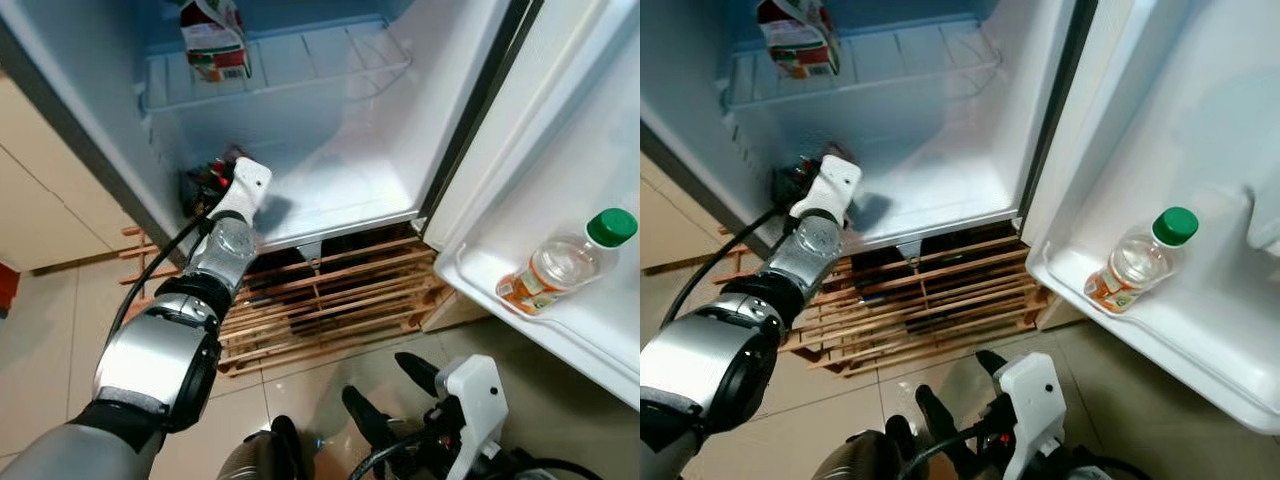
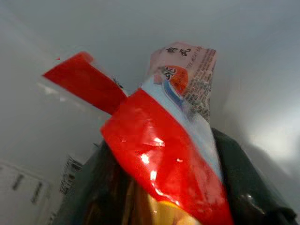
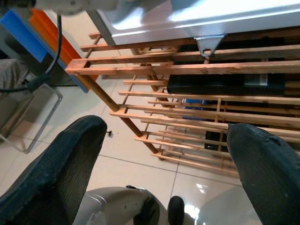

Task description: Restocking fridge

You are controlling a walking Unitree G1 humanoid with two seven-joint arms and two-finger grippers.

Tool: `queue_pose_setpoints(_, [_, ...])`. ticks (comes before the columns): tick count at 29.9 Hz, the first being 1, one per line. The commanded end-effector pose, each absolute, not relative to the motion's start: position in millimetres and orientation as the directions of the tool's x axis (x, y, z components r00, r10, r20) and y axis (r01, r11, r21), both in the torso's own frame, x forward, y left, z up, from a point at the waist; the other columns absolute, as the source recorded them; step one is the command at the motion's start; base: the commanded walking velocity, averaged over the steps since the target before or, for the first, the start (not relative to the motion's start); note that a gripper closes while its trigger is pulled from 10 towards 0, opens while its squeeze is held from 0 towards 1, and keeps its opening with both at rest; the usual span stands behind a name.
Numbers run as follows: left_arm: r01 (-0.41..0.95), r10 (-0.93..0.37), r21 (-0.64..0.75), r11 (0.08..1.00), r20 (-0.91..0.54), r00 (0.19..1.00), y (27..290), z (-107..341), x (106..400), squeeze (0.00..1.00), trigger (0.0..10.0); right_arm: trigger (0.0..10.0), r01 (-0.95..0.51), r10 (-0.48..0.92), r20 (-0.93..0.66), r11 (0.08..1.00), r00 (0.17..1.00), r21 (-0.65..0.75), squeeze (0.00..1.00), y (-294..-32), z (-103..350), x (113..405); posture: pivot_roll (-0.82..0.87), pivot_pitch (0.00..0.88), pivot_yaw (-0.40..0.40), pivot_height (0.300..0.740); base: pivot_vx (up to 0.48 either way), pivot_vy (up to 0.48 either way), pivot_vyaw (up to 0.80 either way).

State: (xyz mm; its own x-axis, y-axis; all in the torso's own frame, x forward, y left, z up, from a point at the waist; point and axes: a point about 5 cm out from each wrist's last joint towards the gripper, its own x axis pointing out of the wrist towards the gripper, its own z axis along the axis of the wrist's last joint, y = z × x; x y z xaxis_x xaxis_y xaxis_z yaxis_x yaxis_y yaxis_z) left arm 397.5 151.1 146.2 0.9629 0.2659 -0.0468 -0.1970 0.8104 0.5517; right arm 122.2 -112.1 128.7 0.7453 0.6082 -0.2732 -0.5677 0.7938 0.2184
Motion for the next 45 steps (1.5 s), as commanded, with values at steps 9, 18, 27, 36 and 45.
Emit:
queue_pose_setpoints(9, [-0.28, 0.301, 0.431, 0.858, 0.019, 0.953, 139.4, 171.3, 405.4, 1.0, 10.0, 10.0, -0.575, 0.612, -0.298, 0.79, 0.732, 0.21, 0.0, -104.5, 119.2, 123.7, -0.48, 0.232, 0.079, 0.74, 0.0, 0.0, 0.0])
queue_pose_setpoints(18, [-0.183, 0.195, 0.253, 0.95, -0.02, 0.981, 93.2, 168.0, 401.5, 1.0, 10.0, 10.0, -0.605, 0.63, -0.279, 0.776, 0.725, 0.18, 0.0, -72.7, 107.5, 146.3, -0.44, 0.192, 0.081, 0.74, 0.0, 0.0, 0.0])
queue_pose_setpoints(27, [-0.059, 0.046, 0.194, 0.979, 0.072, 0.996, 80.2, 174.5, 399.2, 1.0, 10.0, 10.0, -0.626, 0.66, -0.178, 0.75, 0.73, 0.212, 0.0, -36.0, 108.6, 181.7, -0.37, 0.133, 0.079, 0.74, 0.0, 0.0, 0.0])
queue_pose_setpoints(36, [0.159, -0.188, 0.168, 0.973, 0.176, 0.966, 91.7, 163.1, 374.9, 0.0, 10.0, 10.0, -0.635, 0.659, -0.155, 0.752, 0.736, 0.178, 0.0, -6.4, 93.5, 218.4, -0.26, 0.028, 0.086, 0.74, 0.0, 0.0, 0.0])
queue_pose_setpoints(45, [0.295, -0.298, 0.044, 0.954, 0.11, 0.948, 117.9, 127.4, 303.0, 0.0, 10.0, 10.0, -0.455, 0.462, -0.152, 0.887, 0.874, 0.082, 0.0, 8.3, 75.9, 257.1, -0.18, 0.0, 0.074, 0.74, 0.0, 0.0, 0.0])
